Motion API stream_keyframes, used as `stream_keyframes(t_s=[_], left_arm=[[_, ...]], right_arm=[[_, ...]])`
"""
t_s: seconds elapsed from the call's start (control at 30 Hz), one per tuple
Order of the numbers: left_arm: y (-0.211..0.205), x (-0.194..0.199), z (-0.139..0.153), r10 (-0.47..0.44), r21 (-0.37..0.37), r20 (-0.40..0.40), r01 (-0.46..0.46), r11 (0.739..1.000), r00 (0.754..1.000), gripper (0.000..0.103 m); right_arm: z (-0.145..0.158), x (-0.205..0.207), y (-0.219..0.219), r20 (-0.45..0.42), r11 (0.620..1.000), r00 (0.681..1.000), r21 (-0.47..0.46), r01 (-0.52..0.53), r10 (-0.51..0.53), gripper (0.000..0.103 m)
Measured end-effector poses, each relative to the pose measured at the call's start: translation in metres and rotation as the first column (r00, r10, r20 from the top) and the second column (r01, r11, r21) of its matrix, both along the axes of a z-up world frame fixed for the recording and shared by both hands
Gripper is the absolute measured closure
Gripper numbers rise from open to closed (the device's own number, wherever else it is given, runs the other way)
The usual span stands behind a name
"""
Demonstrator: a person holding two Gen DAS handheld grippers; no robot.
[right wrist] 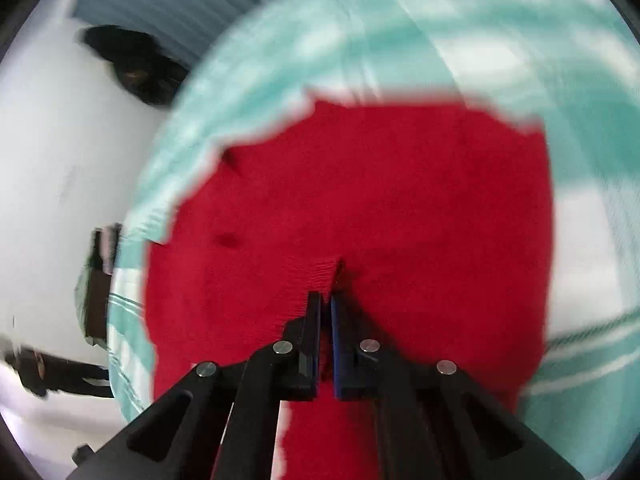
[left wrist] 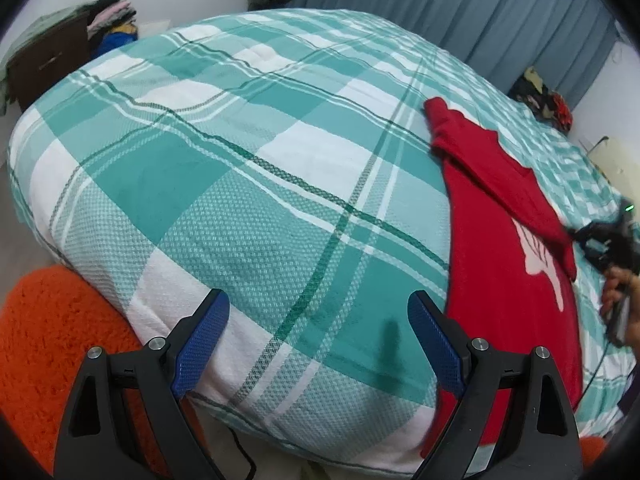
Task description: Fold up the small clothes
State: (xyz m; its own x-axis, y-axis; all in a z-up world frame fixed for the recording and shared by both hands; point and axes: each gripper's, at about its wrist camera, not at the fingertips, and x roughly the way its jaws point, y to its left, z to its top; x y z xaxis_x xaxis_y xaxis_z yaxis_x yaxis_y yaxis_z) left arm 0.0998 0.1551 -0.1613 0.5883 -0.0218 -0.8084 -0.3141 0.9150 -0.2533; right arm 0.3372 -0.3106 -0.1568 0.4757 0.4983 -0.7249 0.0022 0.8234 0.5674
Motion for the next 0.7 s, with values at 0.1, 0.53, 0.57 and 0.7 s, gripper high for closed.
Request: stream_keyframes(t_s=[0.1,0.53,0.57,0.7], left_arm=[[-0.005,0.000,-0.002,-0.017,0.015,-0.001,0.017,1.000,1.000,0.010],[-0.076,0.088,0.028,-0.382,0.219,-0.028,0.379,0.899,0.924,0.008],[-0.085,0.112,0.024,-0.410,0.235,-0.055,0.411,0.881,0.910,0.008],[-0.120,0.186,-0.002,-0.445,0.360,-0.123,0.458,0.813,0.887,0.008]], right_arm=[[0.021,-0.015,-0.007,0.078,0.989,0.997,-0.146,0.010,0.002,0.099],[0.040,-0.083,-0.009,0.228,0.969,0.974,-0.240,0.066,-0.010,0.038],[0.046,-0.097,-0.015,0.253,0.977,0.967,-0.199,0.069,-0.017,0.032],[0.045,-0.146,-0.040,0.264,0.984,0.960,-0.127,0.128,-0.091,0.027]])
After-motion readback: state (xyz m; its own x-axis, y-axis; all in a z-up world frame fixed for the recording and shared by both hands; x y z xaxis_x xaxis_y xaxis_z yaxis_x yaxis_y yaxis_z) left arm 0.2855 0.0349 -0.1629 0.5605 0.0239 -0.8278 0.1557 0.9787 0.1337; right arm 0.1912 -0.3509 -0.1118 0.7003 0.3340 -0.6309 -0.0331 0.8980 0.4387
